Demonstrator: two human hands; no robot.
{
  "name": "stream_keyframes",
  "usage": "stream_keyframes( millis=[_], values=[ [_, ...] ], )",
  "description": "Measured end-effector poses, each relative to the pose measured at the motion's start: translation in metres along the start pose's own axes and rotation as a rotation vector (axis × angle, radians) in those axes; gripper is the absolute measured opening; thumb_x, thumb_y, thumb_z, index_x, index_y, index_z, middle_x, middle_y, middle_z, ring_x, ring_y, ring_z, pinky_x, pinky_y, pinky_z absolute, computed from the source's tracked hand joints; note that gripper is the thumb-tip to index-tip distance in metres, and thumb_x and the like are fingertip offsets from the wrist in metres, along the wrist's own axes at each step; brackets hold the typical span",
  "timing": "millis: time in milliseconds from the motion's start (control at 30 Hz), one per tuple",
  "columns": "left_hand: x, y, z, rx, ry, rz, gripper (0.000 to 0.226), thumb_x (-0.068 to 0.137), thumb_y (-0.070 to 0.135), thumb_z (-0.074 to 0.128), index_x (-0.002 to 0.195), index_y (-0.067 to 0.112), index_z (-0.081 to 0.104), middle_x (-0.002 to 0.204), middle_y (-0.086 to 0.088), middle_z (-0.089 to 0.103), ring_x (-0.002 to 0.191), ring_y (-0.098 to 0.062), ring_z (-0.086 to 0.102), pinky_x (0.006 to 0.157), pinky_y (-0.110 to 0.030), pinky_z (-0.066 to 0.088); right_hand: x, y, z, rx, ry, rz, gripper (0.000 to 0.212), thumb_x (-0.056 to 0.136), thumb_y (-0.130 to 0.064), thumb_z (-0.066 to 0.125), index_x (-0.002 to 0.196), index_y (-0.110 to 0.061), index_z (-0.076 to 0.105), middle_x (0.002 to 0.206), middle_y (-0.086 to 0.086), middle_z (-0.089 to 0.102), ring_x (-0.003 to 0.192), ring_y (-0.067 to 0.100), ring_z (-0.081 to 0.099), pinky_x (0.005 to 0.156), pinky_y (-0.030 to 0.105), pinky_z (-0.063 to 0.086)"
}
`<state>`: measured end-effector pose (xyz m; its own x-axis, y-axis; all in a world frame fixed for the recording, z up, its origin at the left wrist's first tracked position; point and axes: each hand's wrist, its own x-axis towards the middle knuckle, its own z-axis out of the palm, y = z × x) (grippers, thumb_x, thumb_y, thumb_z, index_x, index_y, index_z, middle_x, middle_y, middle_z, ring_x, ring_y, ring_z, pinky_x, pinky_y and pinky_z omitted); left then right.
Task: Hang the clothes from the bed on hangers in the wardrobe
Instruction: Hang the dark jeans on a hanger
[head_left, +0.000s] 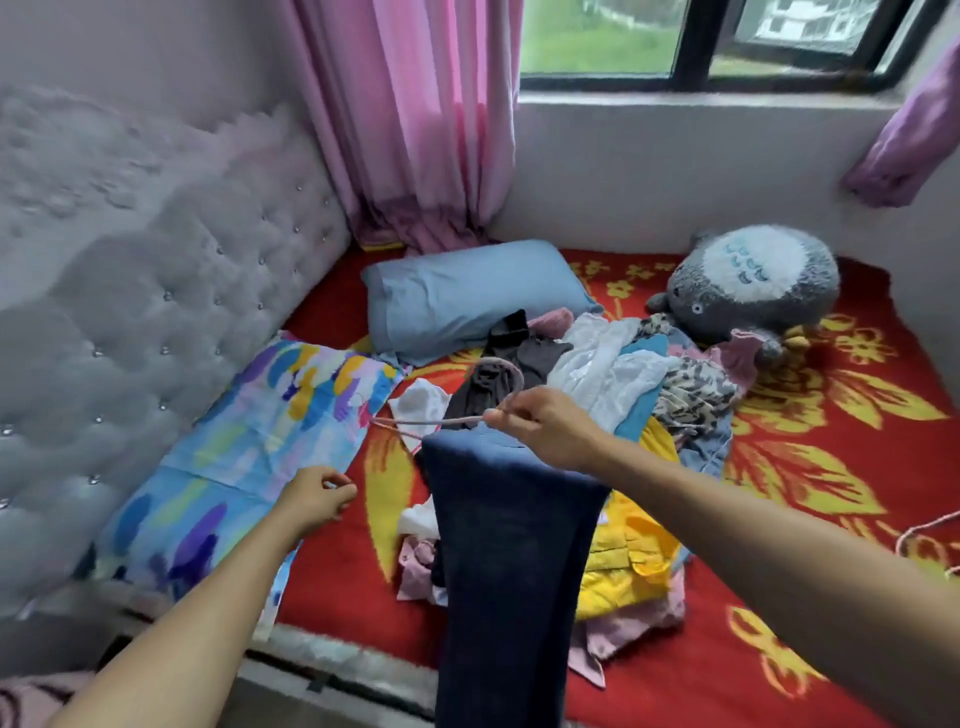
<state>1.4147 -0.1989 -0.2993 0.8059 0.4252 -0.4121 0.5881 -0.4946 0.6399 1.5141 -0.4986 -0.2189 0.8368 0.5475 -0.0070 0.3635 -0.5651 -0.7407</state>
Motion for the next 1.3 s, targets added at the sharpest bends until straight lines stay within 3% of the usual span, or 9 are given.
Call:
stream_keyframes(
  millis=[133, 200, 367, 467, 633, 733, 933, 1133, 1300],
  values=[
    [-0.1, -0.023, -0.024, -0.084, 0.15, -0.03, 0.005, 0.089, 0.008, 0.063, 0.084, 0.006, 0.061, 0.067, -0.014, 0.059, 0.052, -0.021, 0.051, 0.038, -0.016, 0.034, -0.036, -0.066, -0.02, 0.058, 0.015, -0.155, 0.049, 0.09, -0.04, 0.063, 0.051, -0.013, 0.052, 0.047, -0.008, 0.038, 0.048, 0.007, 0.032, 0.052, 0.031, 0.029],
    [-0.154, -0.04, -0.027, -0.088, 0.2, -0.058, 0.005, 0.089, 0.009, 0.063, 0.084, 0.008, 0.061, 0.068, -0.014, 0.06, 0.053, -0.022, 0.052, 0.041, -0.018, 0.034, -0.064, -0.099, -0.022, 0.081, -0.022, -0.223, 0.048, 0.091, -0.039, 0.063, 0.061, -0.003, 0.054, 0.055, 0.001, 0.039, 0.053, 0.011, 0.034, 0.053, 0.029, 0.029],
    [-0.286, -0.085, -0.046, -0.038, 0.24, -0.107, 0.007, 0.088, 0.007, 0.065, 0.082, 0.004, 0.063, 0.065, -0.01, 0.06, 0.051, -0.019, 0.053, 0.043, -0.02, 0.042, -0.141, -0.181, 0.002, 0.222, -0.213, -0.35, 0.018, 0.091, -0.025, 0.065, 0.098, -0.009, 0.068, 0.057, -0.006, 0.051, 0.043, 0.002, 0.045, 0.047, 0.021, 0.037],
    [-0.366, -0.114, -0.069, -0.049, 0.355, -0.146, 0.006, 0.087, 0.011, 0.066, 0.081, 0.009, 0.064, 0.064, -0.007, 0.061, 0.05, -0.016, 0.053, 0.038, -0.016, 0.037, -0.19, -0.242, 0.034, 0.162, -0.362, -0.479, 0.013, 0.091, -0.021, 0.063, 0.098, -0.011, 0.068, 0.054, -0.003, 0.056, 0.041, 0.0, 0.048, 0.049, 0.021, 0.04],
    [-0.503, -0.193, -0.116, -0.088, 0.503, -0.296, 0.012, 0.086, 0.016, 0.066, 0.076, 0.009, 0.064, 0.069, -0.01, 0.063, 0.055, -0.018, 0.056, 0.057, -0.031, 0.053, -0.286, -0.341, 0.094, 0.033, -0.611, -0.702, 0.013, 0.092, -0.017, 0.059, 0.081, -0.018, 0.066, 0.065, 0.004, 0.07, 0.046, 0.0, 0.051, 0.051, 0.014, 0.04],
    [-0.587, -0.243, -0.134, -0.083, 0.581, -0.382, 0.018, 0.088, 0.021, 0.065, 0.075, 0.009, 0.067, 0.07, -0.008, 0.065, 0.062, -0.018, 0.061, 0.065, -0.031, 0.052, -0.337, -0.391, 0.135, -0.006, -0.702, -0.796, 0.015, 0.092, -0.014, 0.058, 0.086, -0.007, 0.069, 0.069, 0.004, 0.071, 0.042, -0.003, 0.053, 0.047, 0.008, 0.036],
    [-0.753, -0.351, -0.149, -0.123, 0.703, -0.556, 0.011, 0.084, 0.017, 0.065, 0.078, 0.009, 0.067, 0.068, -0.003, 0.064, 0.06, -0.014, 0.059, 0.059, -0.027, 0.05, -0.433, -0.489, 0.242, 0.011, -0.84, -0.845, 0.019, 0.095, -0.019, 0.057, 0.083, -0.007, 0.067, 0.069, 0.003, 0.073, 0.049, 0.007, 0.061, 0.051, 0.02, 0.047],
    [-0.901, -0.453, -0.188, -0.075, 0.815, -0.718, 0.013, 0.084, 0.023, 0.067, 0.072, 0.02, 0.065, 0.067, 0.002, 0.065, 0.055, -0.009, 0.059, 0.063, -0.022, 0.051, -0.51, -0.582, 0.352, 0.023, -0.802, -0.789, 0.024, 0.095, -0.015, 0.054, 0.078, -0.004, 0.066, 0.072, 0.01, 0.072, 0.042, 0.012, 0.059, 0.044, 0.024, 0.047],
    [-0.969, -0.511, -0.223, -0.056, 0.84, -0.757, 0.019, 0.085, 0.022, 0.069, 0.067, 0.022, 0.061, 0.065, 0.003, 0.06, 0.071, -0.018, 0.06, 0.077, -0.037, 0.057, -0.529, -0.659, 0.388, 0.073, -0.707, -0.735, 0.019, 0.096, -0.014, 0.055, 0.084, -0.003, 0.065, 0.067, 0.008, 0.068, 0.047, 0.015, 0.06, 0.043, 0.024, 0.046]
  ],
)
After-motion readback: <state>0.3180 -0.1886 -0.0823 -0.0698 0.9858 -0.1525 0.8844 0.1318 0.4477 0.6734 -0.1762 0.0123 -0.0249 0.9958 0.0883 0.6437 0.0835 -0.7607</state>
